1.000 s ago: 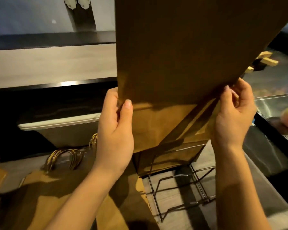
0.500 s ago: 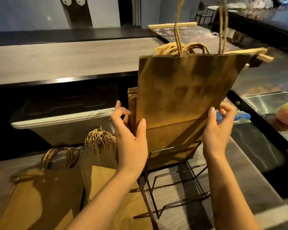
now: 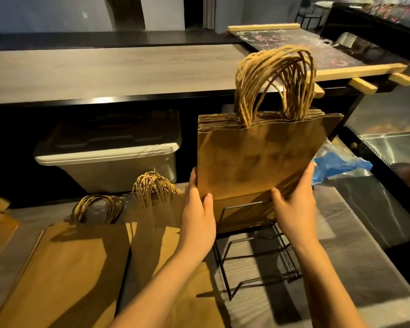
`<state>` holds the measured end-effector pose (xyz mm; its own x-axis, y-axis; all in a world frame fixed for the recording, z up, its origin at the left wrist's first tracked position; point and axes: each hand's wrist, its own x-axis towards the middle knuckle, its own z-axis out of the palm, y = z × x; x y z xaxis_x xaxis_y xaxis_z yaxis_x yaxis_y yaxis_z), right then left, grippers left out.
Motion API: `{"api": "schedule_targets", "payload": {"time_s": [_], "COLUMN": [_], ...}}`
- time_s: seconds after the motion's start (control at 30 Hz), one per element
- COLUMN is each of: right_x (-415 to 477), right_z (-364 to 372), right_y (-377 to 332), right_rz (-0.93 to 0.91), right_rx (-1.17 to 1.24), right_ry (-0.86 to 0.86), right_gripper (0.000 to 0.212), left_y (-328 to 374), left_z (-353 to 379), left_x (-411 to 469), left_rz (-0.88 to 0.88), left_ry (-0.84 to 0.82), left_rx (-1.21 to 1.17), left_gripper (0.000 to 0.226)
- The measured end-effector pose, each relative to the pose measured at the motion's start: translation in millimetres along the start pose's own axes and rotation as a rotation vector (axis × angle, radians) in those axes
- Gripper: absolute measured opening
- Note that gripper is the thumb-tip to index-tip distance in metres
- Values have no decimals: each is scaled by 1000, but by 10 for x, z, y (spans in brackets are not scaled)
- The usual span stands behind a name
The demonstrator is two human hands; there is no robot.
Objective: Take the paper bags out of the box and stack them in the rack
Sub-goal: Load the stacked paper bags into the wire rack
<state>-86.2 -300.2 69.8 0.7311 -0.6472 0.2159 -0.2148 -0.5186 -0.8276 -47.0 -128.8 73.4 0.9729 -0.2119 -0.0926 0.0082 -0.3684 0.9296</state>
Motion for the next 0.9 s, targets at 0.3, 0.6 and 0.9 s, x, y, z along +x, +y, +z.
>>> {"api": "schedule_targets", "payload": {"time_s": [0.3,0.6,0.9], "right_x": [-805,-1709,-2171], "right_z": [357,945,1564], "right_y": [-484,-903,-901], "right_rz": [-313,-506,-18], "right_rx": [-64,42,81], "right_ry": [-253,-892,-1243], "right_gripper": [91,87,94], "left_y": [-237,-1241,-1778], "left_z": [-467,-1723,-2225], "left_x": [-334,-1049,-1519], "left_rz": [77,-277,-591], "left_ry": [88,499,562], "left_rx": [-196,-68,-57], "left_gripper": [47,43,45]}}
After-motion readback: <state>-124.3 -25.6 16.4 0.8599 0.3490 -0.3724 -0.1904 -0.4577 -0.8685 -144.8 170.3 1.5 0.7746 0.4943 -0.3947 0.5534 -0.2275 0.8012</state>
